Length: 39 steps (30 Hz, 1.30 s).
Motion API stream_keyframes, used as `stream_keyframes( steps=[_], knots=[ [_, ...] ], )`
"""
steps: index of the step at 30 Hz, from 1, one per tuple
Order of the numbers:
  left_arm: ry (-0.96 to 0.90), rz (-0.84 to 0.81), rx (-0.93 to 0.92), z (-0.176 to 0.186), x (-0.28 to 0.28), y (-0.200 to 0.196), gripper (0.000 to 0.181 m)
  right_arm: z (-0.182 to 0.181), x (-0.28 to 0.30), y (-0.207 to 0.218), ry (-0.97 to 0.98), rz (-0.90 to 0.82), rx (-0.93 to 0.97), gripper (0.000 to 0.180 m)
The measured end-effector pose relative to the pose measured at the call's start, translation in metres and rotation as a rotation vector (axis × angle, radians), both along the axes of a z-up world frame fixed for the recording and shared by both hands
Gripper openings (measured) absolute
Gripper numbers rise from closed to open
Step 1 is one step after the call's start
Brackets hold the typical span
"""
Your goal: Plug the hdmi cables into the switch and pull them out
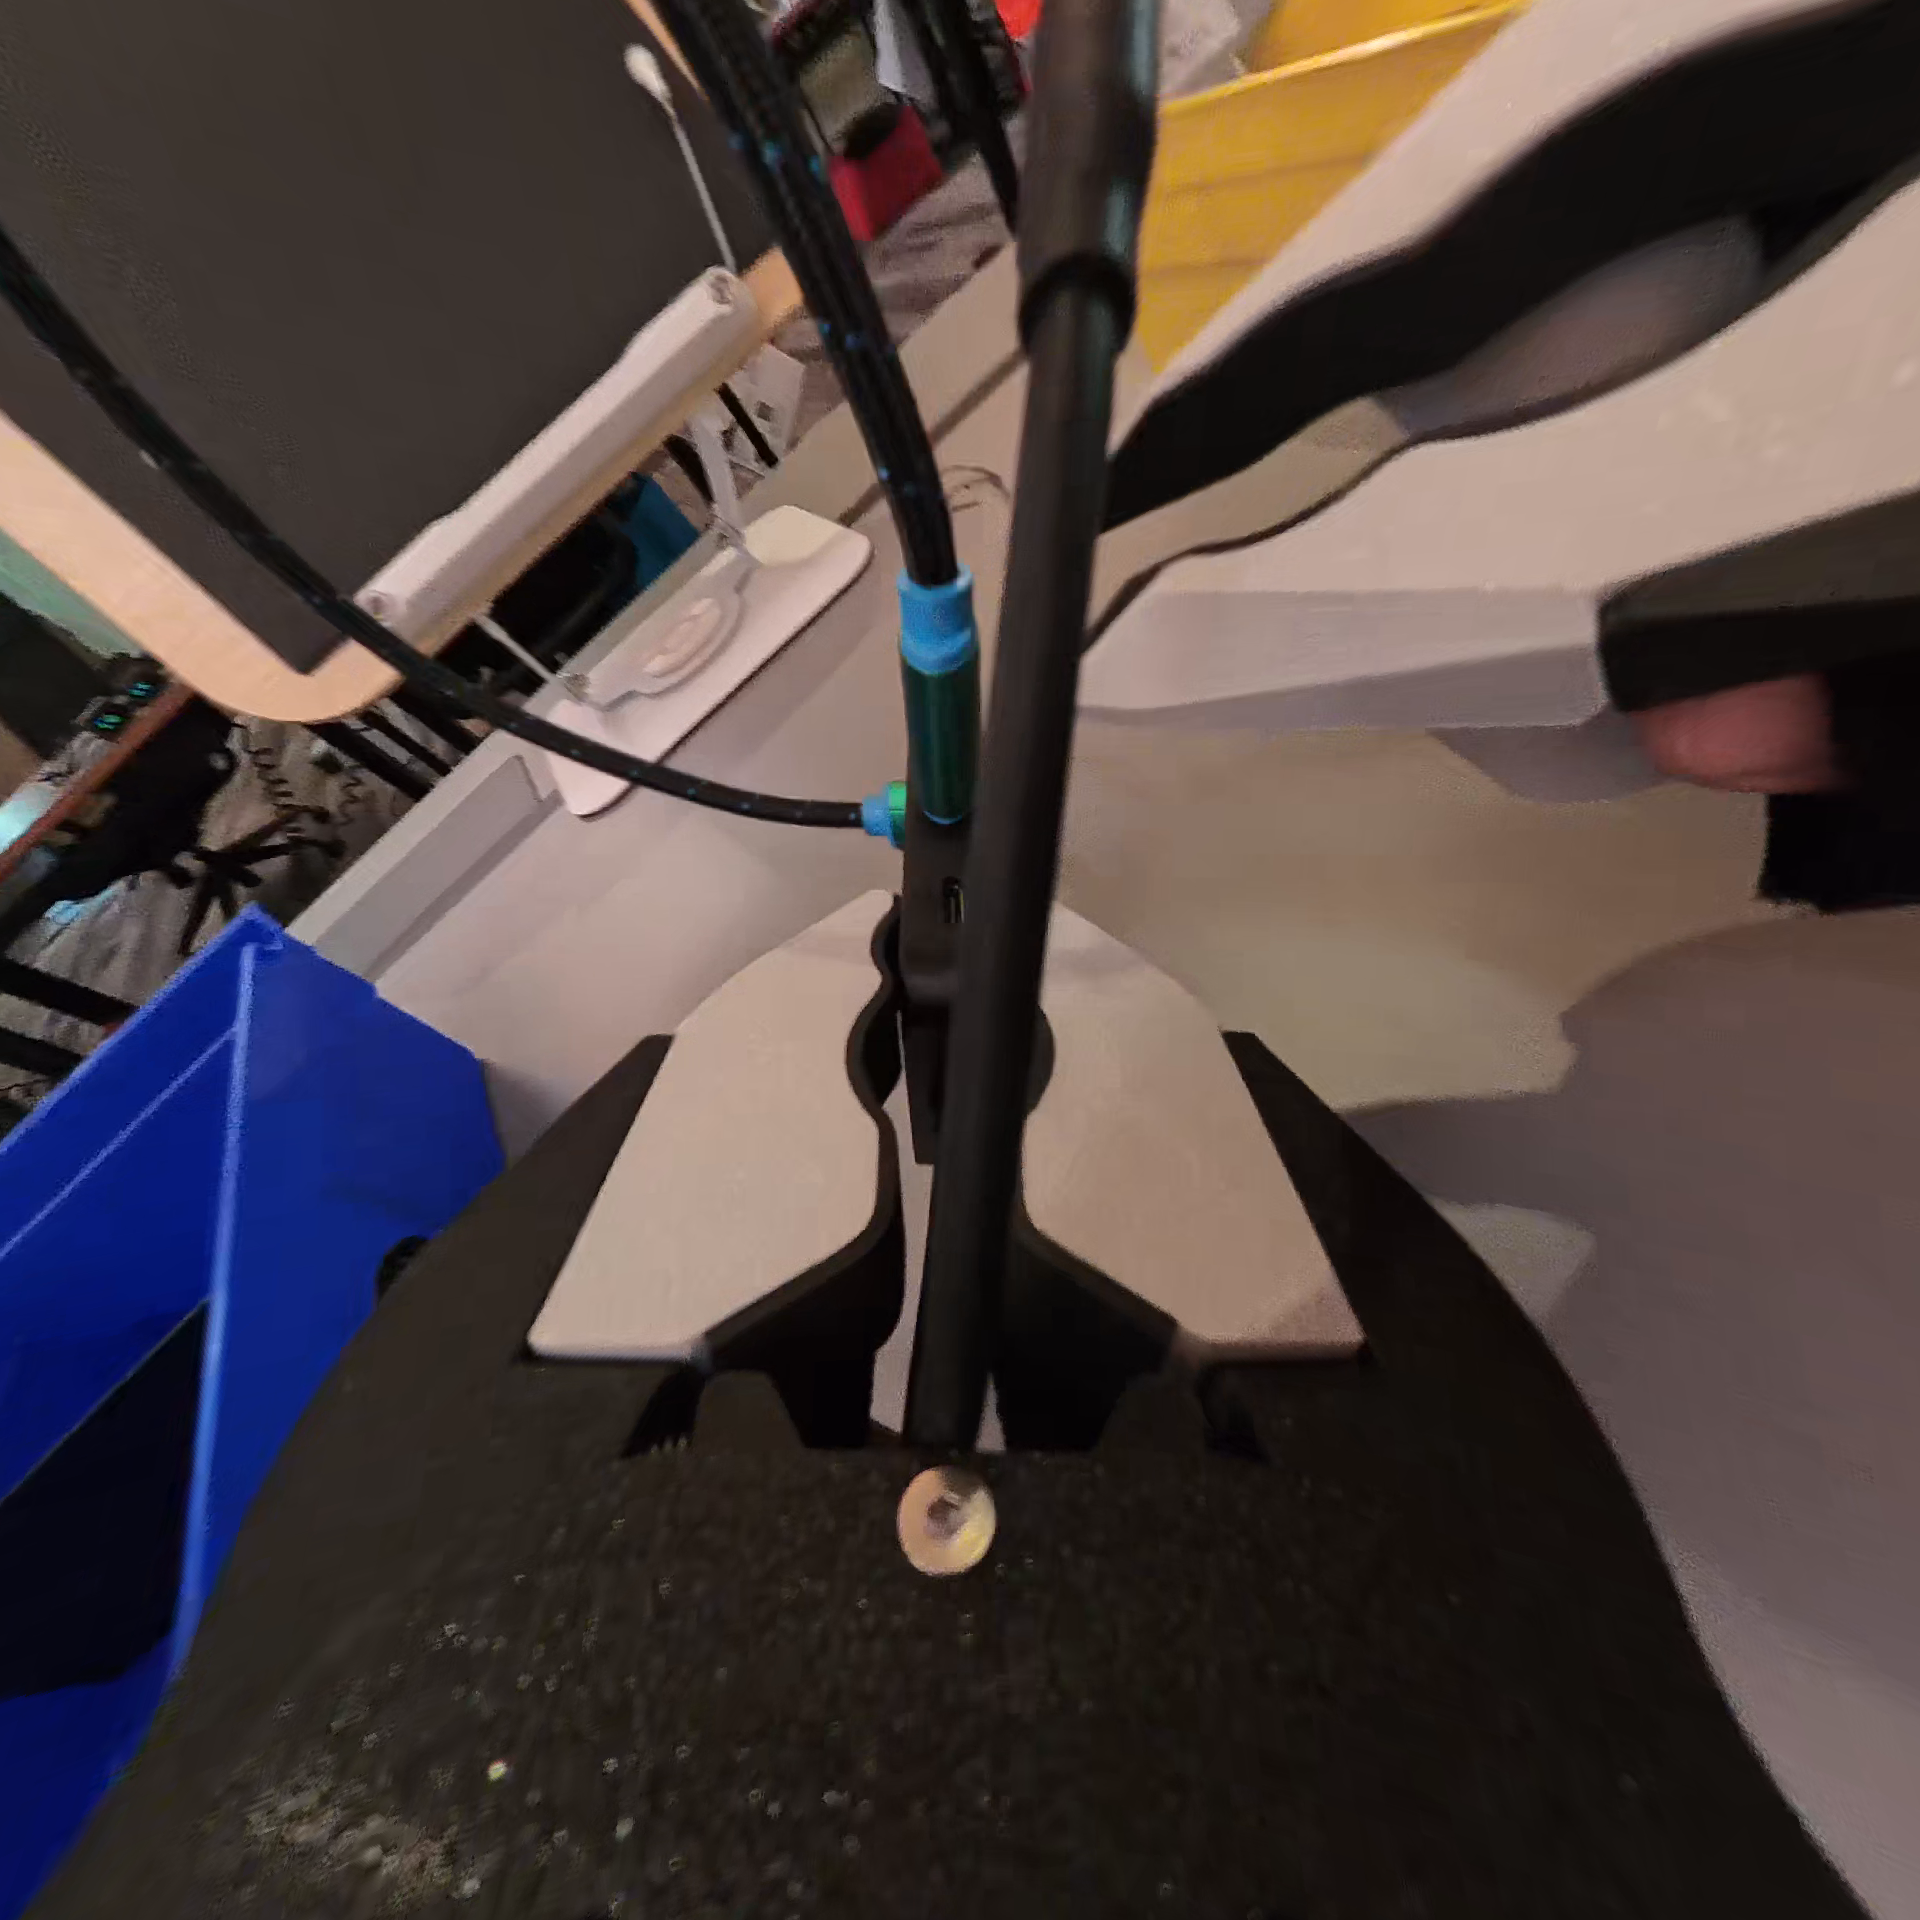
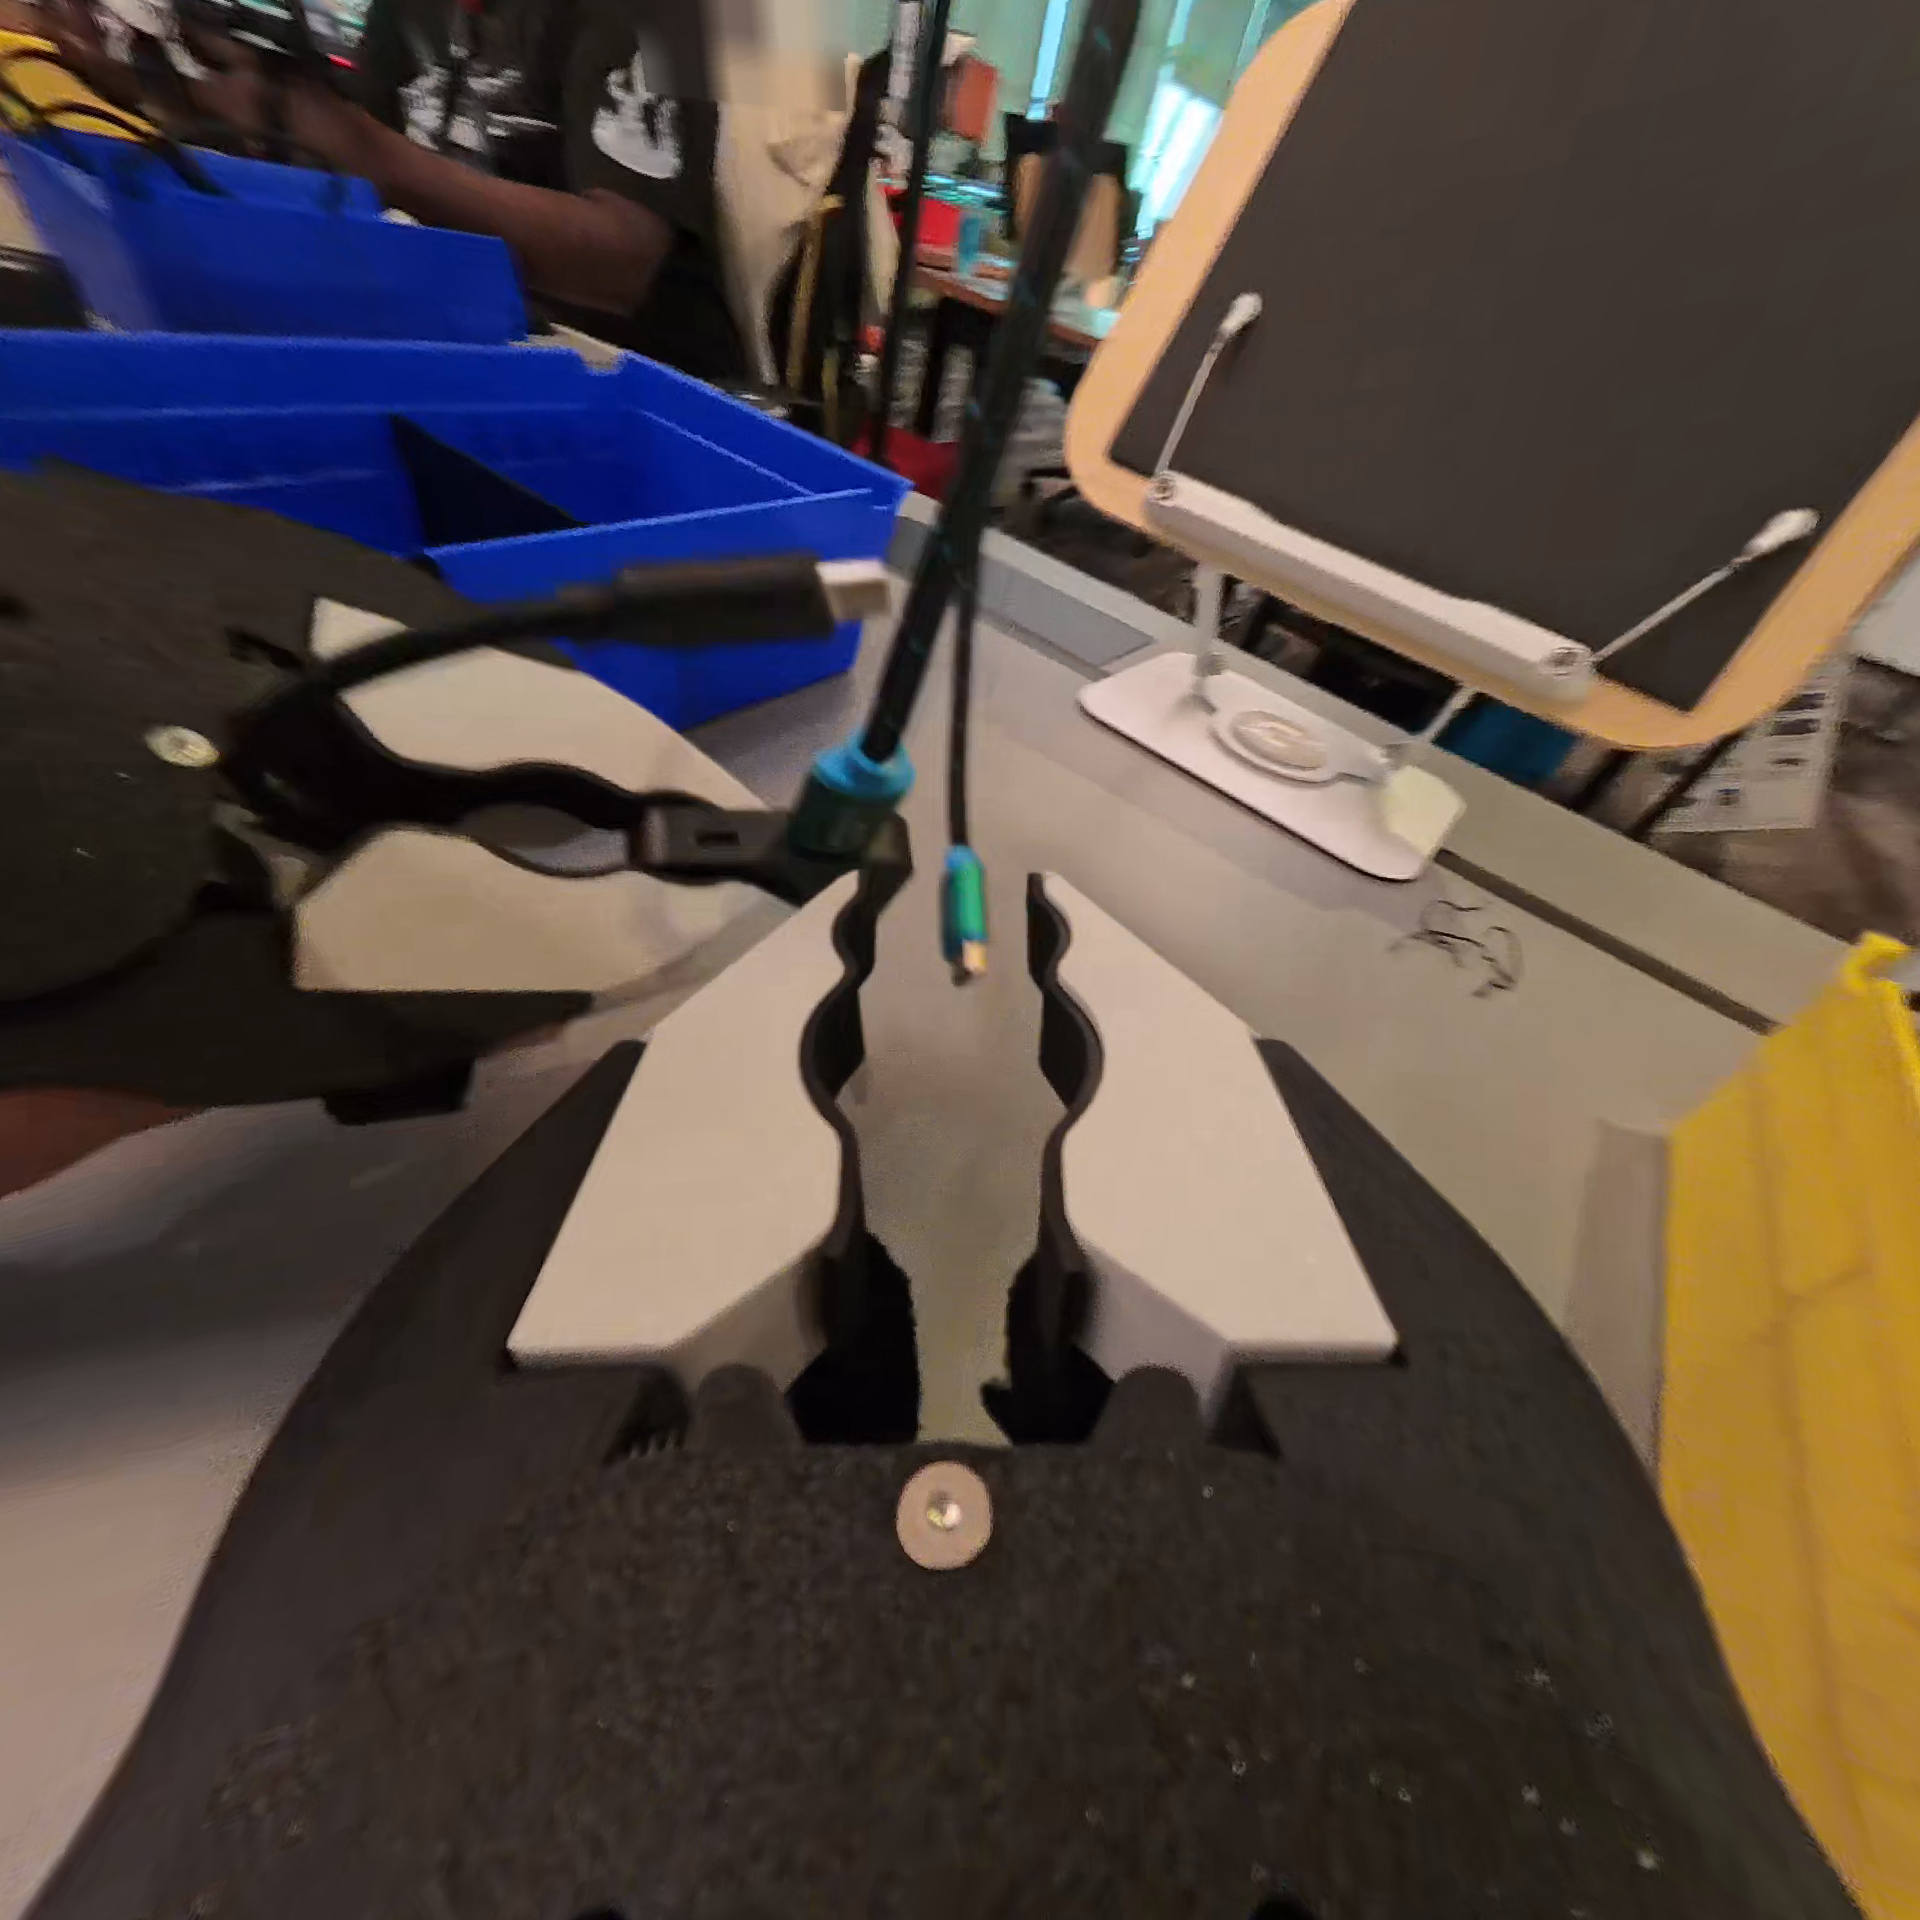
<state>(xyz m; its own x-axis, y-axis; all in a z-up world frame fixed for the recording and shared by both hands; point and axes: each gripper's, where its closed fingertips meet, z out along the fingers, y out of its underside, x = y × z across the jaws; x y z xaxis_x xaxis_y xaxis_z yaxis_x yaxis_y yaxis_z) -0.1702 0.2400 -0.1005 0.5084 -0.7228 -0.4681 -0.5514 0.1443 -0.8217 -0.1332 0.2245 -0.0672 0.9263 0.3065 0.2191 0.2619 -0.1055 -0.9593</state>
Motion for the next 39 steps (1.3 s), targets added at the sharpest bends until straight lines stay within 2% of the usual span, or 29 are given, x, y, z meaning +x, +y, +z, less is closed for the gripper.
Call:
stream_keyframes(
  steps=[5, 8, 11, 12, 18, 20, 22, 25, 28, 30, 32, 35, 39],
  knots=[
    [-0.002, -0.038, 0.021, -0.001, 0.0, -0.004, 0.014, 0.002, -0.023, -0.004, 0.112, 0.114, -0.03, 0.03],
    [-0.002, -0.067, 0.024, 0.0, 0.004, -0.01, 0.014, -0.005, -0.024, -0.002, 0.124, 0.119, -0.063, 0.036],
    [0.013, -0.072, 0.026, -0.003, 0.005, -0.011, 0.014, -0.008, -0.026, -0.002, 0.13, 0.132, -0.069, 0.032],
    [0.012, -0.074, 0.013, -0.005, 0.006, -0.01, 0.014, -0.01, -0.024, -0.001, 0.125, 0.12, -0.075, 0.021],
    [-0.003, -0.096, -0.008, -0.004, 0.006, -0.013, 0.014, -0.007, -0.023, -0.002, 0.148, 0.146, -0.044, 0.021],
    [-0.017, -0.125, -0.018, -0.005, 0.008, -0.017, 0.014, -0.005, -0.024, -0.002, 0.174, 0.159, -0.049, 0.029],
    [-0.024, -0.131, -0.016, -0.004, 0.008, -0.019, 0.013, -0.006, -0.026, -0.003, 0.191, 0.177, -0.068, 0.021],
    [-0.089, -0.135, -0.056, -0.001, 0.009, -0.021, 0.014, -0.005, -0.026, -0.004, 0.208, 0.201, -0.085, 0.02],
    [-0.216, -0.119, -0.235, -0.002, 0.009, -0.022, 0.02, -0.002, -0.023, -0.003, 0.211, 0.178, -0.074, 0.02],
    [-0.319, -0.097, -0.417, -0.007, 0.005, -0.021, 0.042, -0.002, -0.012, 0.0, 0.198, 0.125, -0.045, 0.019],
    [-0.431, -0.1, -0.592, -0.009, 0.004, -0.022, 0.055, -0.001, -0.006, 0.001, 0.235, 0.109, -0.036, 0.019],
    [-0.59, -0.143, -0.821, -0.006, 0.009, -0.028, 0.061, 0.003, -0.004, 0.0, 0.288, 0.111, -0.023, 0.02],
    [-0.834, -0.202, -1.115, 0.004, 0.013, -0.036, 0.065, 0.004, -0.005, -0.001, 0.249, 0.1, -0.006, 0.02]
  ],
)
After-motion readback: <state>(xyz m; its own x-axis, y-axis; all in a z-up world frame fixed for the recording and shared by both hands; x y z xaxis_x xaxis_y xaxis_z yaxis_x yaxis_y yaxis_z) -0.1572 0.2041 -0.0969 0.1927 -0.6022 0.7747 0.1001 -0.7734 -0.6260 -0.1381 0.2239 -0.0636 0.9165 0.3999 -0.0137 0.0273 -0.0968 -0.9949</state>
